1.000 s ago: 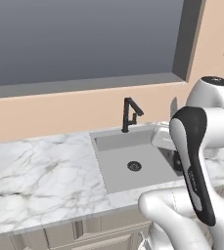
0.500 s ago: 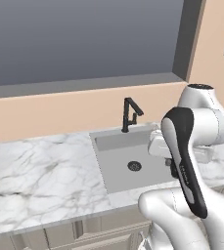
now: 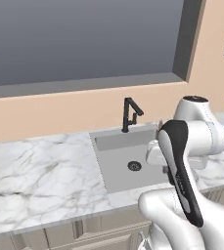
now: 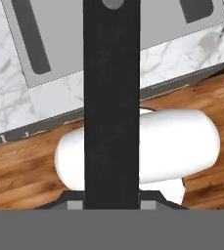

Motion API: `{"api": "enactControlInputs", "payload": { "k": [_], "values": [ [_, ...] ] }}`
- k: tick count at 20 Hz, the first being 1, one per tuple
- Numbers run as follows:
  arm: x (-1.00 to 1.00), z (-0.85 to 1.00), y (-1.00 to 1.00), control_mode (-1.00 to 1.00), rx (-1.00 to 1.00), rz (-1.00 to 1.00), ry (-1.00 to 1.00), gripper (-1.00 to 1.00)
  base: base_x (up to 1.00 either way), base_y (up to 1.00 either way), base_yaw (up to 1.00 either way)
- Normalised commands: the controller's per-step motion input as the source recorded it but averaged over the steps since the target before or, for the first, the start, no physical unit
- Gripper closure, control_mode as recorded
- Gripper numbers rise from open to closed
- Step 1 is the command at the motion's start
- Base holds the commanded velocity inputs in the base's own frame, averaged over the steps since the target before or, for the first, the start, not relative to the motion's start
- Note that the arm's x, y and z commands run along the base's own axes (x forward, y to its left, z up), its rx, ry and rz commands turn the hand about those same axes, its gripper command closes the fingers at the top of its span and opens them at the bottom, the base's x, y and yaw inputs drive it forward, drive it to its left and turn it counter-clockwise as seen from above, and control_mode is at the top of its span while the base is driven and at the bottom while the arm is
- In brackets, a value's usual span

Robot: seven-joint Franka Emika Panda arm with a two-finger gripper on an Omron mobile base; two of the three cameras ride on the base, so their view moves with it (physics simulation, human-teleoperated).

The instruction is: Move the cutting board and knife to the sink. Then move spray from the cabinet to the counter.

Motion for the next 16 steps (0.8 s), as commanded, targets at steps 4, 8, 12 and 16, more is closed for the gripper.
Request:
{"api": "enactControlInputs", "payload": {
  "k": [4,8,12,16],
  "values": [
    [0.43,-0.11,0.0,-1.0,0.0,0.04,-0.02,1.0,0.0,0.0,0.0],
    [0.47,0.0,0.0,-1.0,0.0,0.04,0.15,1.0,0.0,0.0,0.0],
    [0.36,-0.04,0.0,-1.0,0.0,0.0,0.3,1.0,0.0,0.0,0.0],
    [0.24,-0.04,0.0,-1.0,0.0,0.0,0.33,1.0,0.0,0.0,0.0]
  ]
}}
